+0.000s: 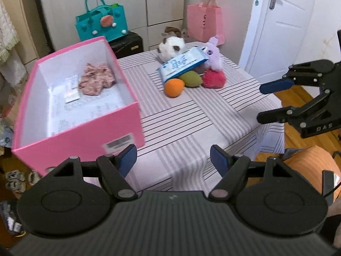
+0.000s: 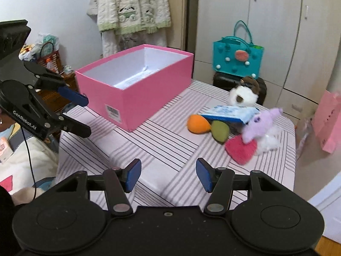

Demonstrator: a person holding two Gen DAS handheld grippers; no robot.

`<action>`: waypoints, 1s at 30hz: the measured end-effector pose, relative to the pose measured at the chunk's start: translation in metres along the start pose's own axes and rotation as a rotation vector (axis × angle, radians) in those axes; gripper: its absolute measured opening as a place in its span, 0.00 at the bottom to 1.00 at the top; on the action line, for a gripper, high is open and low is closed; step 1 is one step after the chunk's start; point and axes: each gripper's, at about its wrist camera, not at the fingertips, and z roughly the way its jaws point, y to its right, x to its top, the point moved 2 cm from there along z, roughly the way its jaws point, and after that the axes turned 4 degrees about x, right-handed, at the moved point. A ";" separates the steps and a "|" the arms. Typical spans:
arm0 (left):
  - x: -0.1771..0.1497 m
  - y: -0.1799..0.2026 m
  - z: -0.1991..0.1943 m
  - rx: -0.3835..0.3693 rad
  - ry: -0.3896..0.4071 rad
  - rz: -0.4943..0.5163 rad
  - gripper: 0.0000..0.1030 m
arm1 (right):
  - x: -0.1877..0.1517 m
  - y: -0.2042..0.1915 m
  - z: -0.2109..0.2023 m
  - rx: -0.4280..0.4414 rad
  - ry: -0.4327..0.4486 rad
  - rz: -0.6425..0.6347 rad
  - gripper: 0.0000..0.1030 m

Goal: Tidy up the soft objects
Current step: 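Withdraw both open tools from the pink box back over the table, then move the left tool to the orange sponge while the right tool reaches the pink heart plush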

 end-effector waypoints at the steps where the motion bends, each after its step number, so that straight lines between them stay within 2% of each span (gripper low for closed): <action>1: 0.001 0.003 0.005 -0.011 0.008 0.004 0.73 | -0.003 0.003 0.001 -0.014 0.010 0.004 0.61; 5: 0.004 0.018 0.022 -0.024 0.065 0.026 0.73 | -0.017 0.018 0.008 -0.066 0.068 0.017 0.62; 12: 0.013 0.037 0.062 0.027 0.125 0.045 0.73 | -0.034 0.047 0.030 -0.123 0.142 0.046 0.62; 15: 0.019 0.041 0.080 0.030 0.141 0.030 0.73 | -0.037 0.060 0.044 -0.137 0.143 0.075 0.62; 20: 0.028 0.043 0.109 0.043 0.144 0.012 0.73 | -0.038 0.076 0.067 -0.184 0.149 0.046 0.62; 24: 0.036 0.045 0.127 0.074 0.180 0.004 0.73 | -0.037 0.087 0.086 -0.213 0.154 0.032 0.62; 27: 0.044 0.045 0.145 0.059 0.161 -0.020 0.73 | -0.036 0.092 0.096 -0.231 0.155 0.013 0.62; 30: 0.050 0.043 0.160 0.094 0.164 -0.026 0.73 | -0.032 0.100 0.107 -0.271 0.145 0.006 0.62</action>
